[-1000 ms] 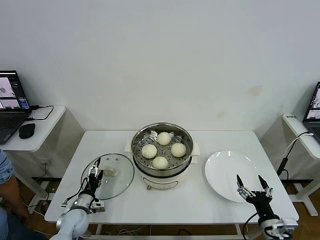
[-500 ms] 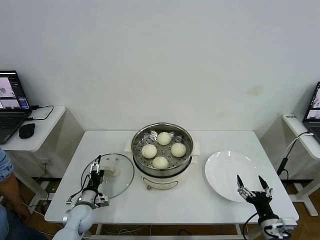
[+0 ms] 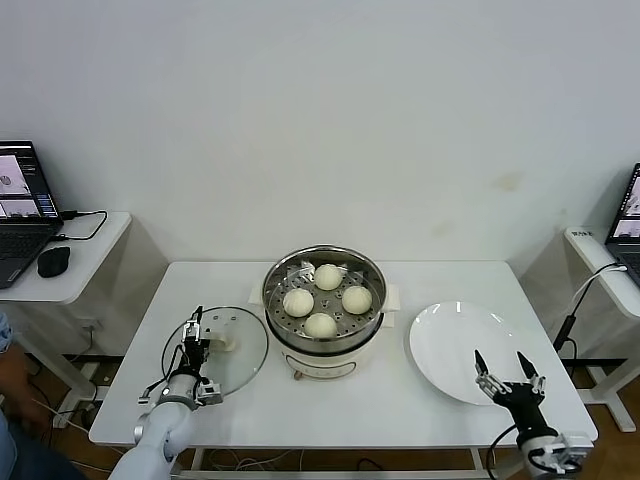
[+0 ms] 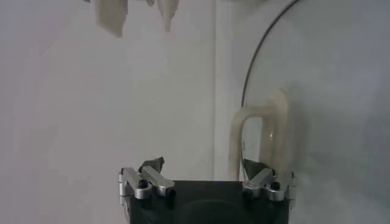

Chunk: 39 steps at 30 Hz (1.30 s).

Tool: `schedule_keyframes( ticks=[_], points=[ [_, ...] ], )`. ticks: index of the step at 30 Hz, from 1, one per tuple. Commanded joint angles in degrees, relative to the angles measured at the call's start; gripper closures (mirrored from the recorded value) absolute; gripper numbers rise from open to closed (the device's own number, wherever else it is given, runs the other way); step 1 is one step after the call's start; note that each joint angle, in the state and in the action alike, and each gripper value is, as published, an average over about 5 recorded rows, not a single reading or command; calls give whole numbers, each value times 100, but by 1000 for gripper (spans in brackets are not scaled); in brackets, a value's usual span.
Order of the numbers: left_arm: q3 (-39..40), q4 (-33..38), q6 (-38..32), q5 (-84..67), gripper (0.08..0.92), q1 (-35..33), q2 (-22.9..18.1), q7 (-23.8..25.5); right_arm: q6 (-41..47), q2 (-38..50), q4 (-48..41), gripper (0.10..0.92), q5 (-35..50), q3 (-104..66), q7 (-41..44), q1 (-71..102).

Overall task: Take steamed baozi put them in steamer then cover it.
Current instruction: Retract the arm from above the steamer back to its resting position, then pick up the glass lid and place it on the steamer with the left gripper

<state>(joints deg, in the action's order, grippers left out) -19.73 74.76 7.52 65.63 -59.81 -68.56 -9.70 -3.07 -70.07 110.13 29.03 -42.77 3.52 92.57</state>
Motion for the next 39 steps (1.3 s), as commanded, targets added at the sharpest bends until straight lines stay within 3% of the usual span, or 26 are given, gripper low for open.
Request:
schedule_keyframes(
  ticks=[1,13,23,29,35,39],
  points=[
    [13,-181,11,-54,226,39,-11,-20,16,14,-35,203,6,0,1,-29],
    [-29,-224,-127,-64,570,-30,38,-71,22,25,-94,203,0,29,14,-49],
    [-216,372,-168,-60,842,-295,33,-73,7,69,-132,203,7,122,22,-130],
    [-452,938,-19,-1,866,-599,-2,54,13,87,-94,203,8,159,29,-171],
    [-753,1993,1143,503,866,-1056,-444,187,31,135,-91,202,58,153,9,-280],
    [-924,2552,1421,668,866,-1233,-740,181,53,182,-53,203,134,142,7,-369]
  ],
)
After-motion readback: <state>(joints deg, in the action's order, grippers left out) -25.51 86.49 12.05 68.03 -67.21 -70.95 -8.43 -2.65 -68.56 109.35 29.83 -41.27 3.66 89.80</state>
